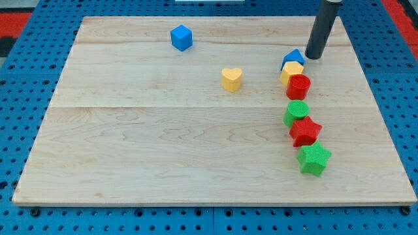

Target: Separate the red circle and green circle

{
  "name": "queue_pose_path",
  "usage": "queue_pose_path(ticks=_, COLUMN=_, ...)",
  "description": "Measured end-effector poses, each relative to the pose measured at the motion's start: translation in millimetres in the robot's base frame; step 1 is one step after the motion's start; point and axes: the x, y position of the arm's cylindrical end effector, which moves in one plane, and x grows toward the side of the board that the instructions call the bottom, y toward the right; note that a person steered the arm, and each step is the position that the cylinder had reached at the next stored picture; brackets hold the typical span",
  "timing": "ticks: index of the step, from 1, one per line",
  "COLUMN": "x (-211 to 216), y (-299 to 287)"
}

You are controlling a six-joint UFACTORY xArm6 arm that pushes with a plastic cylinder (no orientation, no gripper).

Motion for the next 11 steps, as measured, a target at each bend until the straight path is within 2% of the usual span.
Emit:
queue_pose_path(ticks=2, x=0.0, y=-27.8)
queue_pose_path(ticks=3, x=0.0, y=-19.0)
queue_pose_path(ticks=4, x=39.9, y=11.6)
queue_pose_path(ticks=5, x=97.5, y=18.5)
queue_pose_path(ticks=6, x=107.9, y=18.5)
queue_pose_path(ticks=11, x=108.2, y=-21.5)
